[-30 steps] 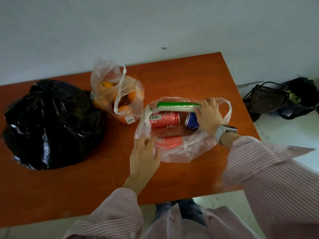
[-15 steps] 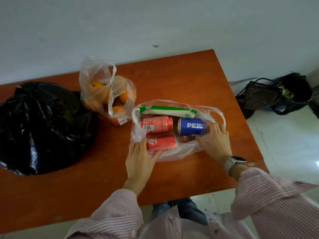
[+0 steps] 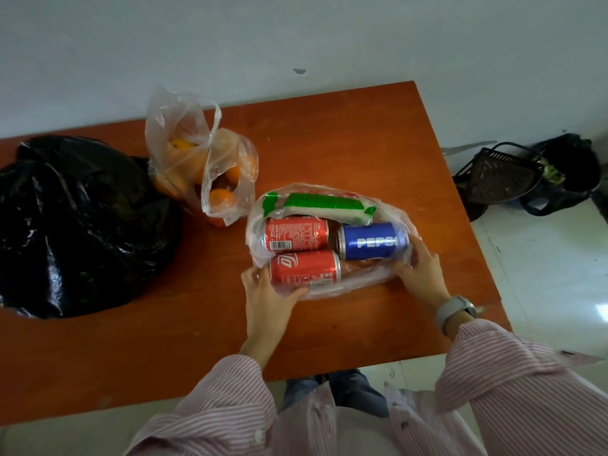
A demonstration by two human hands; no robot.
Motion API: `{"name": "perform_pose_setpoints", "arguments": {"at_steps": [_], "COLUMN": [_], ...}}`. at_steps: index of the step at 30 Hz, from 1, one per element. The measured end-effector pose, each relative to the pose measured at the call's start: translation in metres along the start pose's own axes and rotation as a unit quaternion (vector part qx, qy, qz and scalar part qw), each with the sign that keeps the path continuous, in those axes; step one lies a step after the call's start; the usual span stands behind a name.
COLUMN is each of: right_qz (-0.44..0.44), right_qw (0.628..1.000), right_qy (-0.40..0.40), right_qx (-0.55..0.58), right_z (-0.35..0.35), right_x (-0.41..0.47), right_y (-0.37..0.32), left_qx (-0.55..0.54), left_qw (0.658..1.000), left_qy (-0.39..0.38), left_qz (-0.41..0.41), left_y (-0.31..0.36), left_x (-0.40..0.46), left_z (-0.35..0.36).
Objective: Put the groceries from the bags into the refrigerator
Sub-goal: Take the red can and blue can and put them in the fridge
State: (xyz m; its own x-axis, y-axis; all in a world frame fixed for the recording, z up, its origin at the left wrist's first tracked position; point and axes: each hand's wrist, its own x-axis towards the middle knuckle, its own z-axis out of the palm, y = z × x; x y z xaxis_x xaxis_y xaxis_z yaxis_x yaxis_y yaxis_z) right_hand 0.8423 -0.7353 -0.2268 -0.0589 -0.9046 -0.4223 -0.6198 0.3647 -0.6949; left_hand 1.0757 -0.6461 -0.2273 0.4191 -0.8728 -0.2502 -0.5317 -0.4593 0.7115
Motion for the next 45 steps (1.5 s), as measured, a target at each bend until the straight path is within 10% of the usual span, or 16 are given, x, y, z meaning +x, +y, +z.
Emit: {"name": "perform_pose_setpoints", "arguments": {"at_steps": [7,22,31,37,45], "right_qz": [-0.053,-0.174,-0.193,-0.108,-0.229], "right_qw": [0.962,0.984,0.936,0.993,0.927], "right_qy": [0.024,-0.023,-0.058,-0.031,-0.112], "right_qx": [-0.268,-0.016,-0.289,0.028,-0.276], "right_z": [0.005,-0.001,-0.011,-0.026,-0.022], "right_x": [0.020,0.009,0.029,0.024,0.036], "right_y": [0.015,0.009,0.039,0.016,-0.014], "left_qx": [0.127,0.233,0.291,0.263,0.348], "left_qw": [0.991,0.949,0.926,0.935,0.893], "left_qy": [-0.013,0.036,-0.060,-0.088,-0.097], "left_qz": [-0.027,0.211,0.233,0.220,0.268], "left_y": [-0.020,0.025,0.024,0.025,0.029], "left_x": [0.012,0.011,0.014,0.022,0.025], "left_z": [0.008,-0.002,0.016,0.009,0.007]}}
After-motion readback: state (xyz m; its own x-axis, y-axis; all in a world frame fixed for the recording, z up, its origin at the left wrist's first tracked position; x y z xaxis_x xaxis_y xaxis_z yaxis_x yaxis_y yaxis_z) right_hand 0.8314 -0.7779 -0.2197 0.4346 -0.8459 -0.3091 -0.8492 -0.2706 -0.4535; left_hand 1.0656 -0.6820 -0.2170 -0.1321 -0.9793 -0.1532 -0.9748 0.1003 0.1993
